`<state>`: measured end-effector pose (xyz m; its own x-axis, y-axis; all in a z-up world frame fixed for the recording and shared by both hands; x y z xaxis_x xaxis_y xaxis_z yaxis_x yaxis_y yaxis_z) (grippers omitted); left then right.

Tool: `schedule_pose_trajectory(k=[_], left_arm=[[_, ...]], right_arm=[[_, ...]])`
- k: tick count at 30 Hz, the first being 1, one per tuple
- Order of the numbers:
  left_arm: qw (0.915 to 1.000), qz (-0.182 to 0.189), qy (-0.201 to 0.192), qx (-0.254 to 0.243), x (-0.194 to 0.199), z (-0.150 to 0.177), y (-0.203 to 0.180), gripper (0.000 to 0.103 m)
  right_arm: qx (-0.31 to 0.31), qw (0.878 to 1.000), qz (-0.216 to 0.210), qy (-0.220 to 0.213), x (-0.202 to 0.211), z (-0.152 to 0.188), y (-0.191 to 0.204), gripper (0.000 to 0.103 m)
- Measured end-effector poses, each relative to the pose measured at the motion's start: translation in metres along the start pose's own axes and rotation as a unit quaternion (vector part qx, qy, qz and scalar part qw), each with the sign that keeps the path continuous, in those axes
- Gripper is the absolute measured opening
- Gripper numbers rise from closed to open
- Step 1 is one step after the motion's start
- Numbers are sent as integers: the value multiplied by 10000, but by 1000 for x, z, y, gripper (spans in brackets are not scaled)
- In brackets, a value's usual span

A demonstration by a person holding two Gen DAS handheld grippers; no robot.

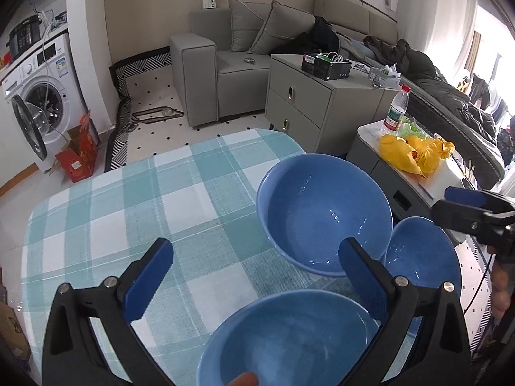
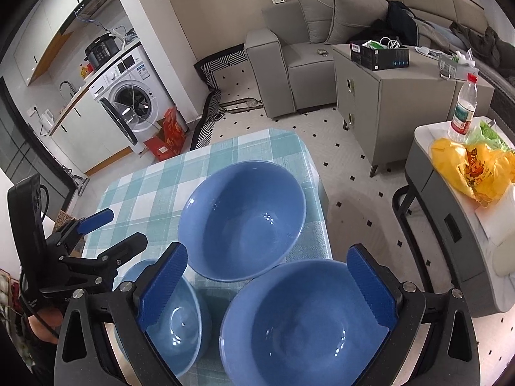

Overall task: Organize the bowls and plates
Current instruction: 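Close both grippers on the rim of the light-blue bowl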

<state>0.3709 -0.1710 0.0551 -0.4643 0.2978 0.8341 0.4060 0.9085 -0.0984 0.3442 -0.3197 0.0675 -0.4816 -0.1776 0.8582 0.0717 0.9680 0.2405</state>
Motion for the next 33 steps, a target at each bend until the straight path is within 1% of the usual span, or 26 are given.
schedule_pose_trajectory(k=[3, 6, 8, 10, 11, 12, 13, 14, 16, 19, 21, 23, 24, 26, 28, 32, 33], left_arm=[[9999, -87, 51, -39, -10, -4, -2, 103], [9999, -68, 105, -110, -19, -8, -4, 102], [9997, -124, 165, -127, -27, -10, -3, 101], [9996, -120, 195, -162, -32, -11, -4, 94], [9995, -90, 247, -171, -36, -11, -3, 93], [9993, -75, 313, -169, -40, -11, -3, 89], [9992, -41, 367, -166, -44, -11, -2, 81], [9989, 4, 445, -161, -48, -11, -2, 79], [9985, 62, 527, -122, -53, -11, 0, 71], [9982, 121, 577, -60, -61, -12, 1, 65], [9981, 134, 599, -74, -65, -12, 0, 61], [9979, 123, 632, -111, -69, -12, -2, 61], [9978, 119, 633, -125, -71, -14, -4, 59], [9978, 125, 639, -139, -73, -15, -5, 56], [9974, 127, 684, -163, -76, -16, -6, 47], [9971, 137, 726, -205, -80, -16, -9, 40], [9970, 136, 738, -215, -81, -16, -9, 37]], right_arm=[[-44, 9999, 44, 106, -14, -3, -2, 98], [-76, 9997, 63, 230, -29, -7, -5, 94], [-127, 9995, 48, 279, -37, -10, -9, 91], [-210, 9991, 67, 354, -47, -13, -14, 83], [-239, 9989, 65, 408, -52, -15, -16, 82], [-261, 9986, 73, 444, -56, -16, -18, 81], [-278, 9986, 81, 451, -58, -16, -20, 80], [-298, 9984, 93, 480, -63, -17, -22, 80], [-302, 9981, 78, 530, -68, -17, -25, 76], [-304, 9979, 103, 559, -75, -18, -27, 74], [-310, 9978, 78, 580, -79, -19, -28, 69], [-305, 9978, 90, 589, -81, -20, -29, 67], [-295, 9978, 100, 592, -82, -20, -30, 64], [-303, 9977, 104, 604, -85, -21, -30, 62], [-299, 9976, 88, 610, -86, -21, -30, 58], [-311, 9974, 76, 644, -91, -22, -32, 52], [-314, 9974, 80, 644, -92, -22, -32, 51]])
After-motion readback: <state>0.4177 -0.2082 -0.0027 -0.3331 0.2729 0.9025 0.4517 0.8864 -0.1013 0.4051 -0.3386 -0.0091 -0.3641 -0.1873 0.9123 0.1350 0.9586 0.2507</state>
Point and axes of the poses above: each gripper's, at about its wrist camera, not at the fingertips, and x roughly against the way its jaws point, y to its left, z to its underside, the point moved 2 cm from there along -x, roughly the way its jaws point, and after that the axes turned 7 degrees about y, right-handed, at the moved point
